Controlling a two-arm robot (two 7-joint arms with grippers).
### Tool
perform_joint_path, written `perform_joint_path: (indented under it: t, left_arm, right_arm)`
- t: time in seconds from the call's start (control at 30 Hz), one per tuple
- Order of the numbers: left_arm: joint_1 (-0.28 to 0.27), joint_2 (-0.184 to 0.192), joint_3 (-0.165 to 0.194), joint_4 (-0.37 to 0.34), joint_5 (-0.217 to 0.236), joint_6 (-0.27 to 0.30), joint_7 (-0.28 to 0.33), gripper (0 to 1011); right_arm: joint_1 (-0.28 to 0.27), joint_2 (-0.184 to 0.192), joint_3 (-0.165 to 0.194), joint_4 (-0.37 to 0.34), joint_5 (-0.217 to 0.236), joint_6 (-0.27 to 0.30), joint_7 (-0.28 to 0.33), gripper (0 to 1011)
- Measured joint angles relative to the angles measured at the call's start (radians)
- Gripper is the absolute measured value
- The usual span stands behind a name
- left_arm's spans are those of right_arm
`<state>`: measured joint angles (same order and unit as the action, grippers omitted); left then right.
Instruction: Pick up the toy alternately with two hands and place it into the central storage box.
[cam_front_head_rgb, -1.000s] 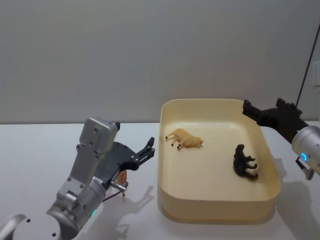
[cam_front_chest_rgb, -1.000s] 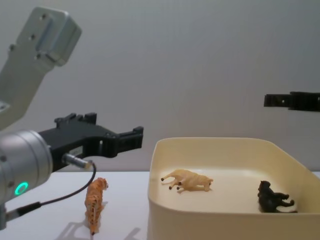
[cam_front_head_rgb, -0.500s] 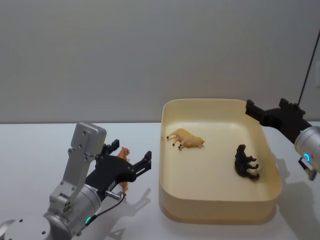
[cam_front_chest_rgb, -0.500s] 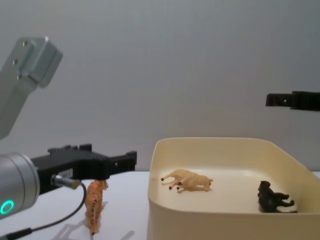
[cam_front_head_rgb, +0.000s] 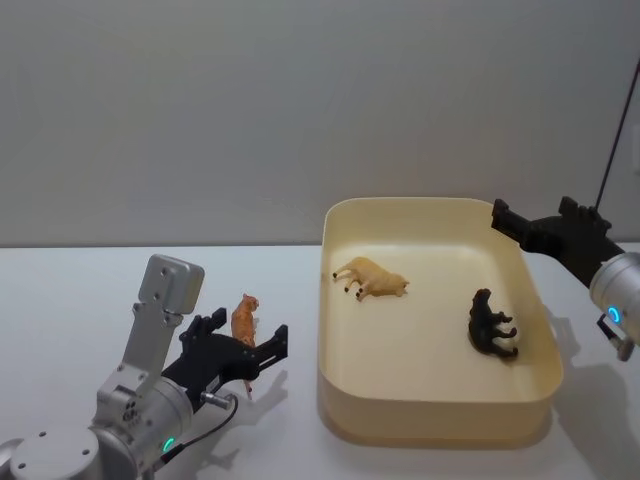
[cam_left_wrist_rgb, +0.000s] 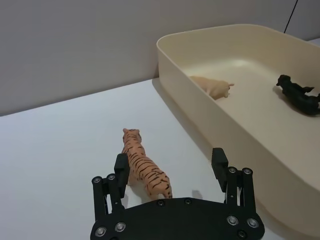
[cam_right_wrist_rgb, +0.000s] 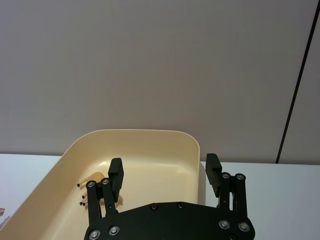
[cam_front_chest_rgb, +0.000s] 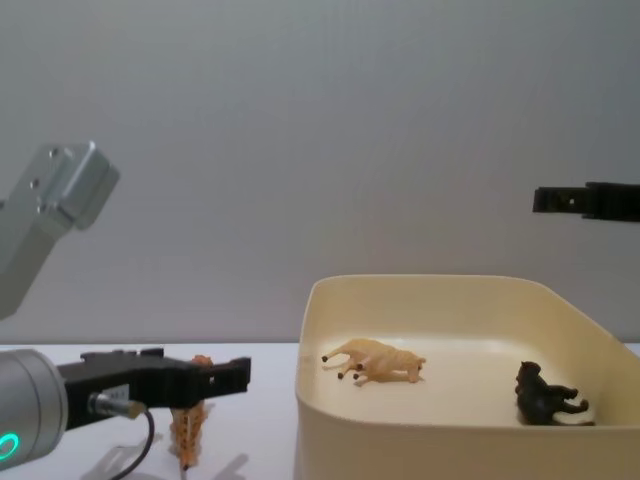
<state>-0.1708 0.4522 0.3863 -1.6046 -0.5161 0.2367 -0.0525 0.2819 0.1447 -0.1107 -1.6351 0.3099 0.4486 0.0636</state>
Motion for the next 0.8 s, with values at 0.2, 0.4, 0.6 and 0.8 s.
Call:
perform_joint_path:
  t: [0.2, 0.4, 0.6, 0.8]
  left_arm:
    - [-0.023, -0.012, -0.004, 0.043, 0.004, 0.030, -0.002, 1002]
    - [-0.047, -0.025, -0.007, 0.085, 0.013, 0.044, -0.014, 1002]
    - [-0.075, -0.041, -0.009, 0.133, 0.021, 0.052, -0.032, 1002]
    - [-0.091, -0.052, -0.011, 0.163, 0.026, 0.056, -0.043, 881]
  right_arm:
    - [0.000, 0.000, 0.000, 0.000, 0.000, 0.000, 0.000, 1001]
    - [0.000, 0.000, 0.000, 0.000, 0.000, 0.000, 0.000, 1001]
    - [0.000, 0.000, 0.000, 0.000, 0.000, 0.000, 0.000, 1001]
    - [0.000, 0.000, 0.000, 0.000, 0.000, 0.000, 0.000, 1001]
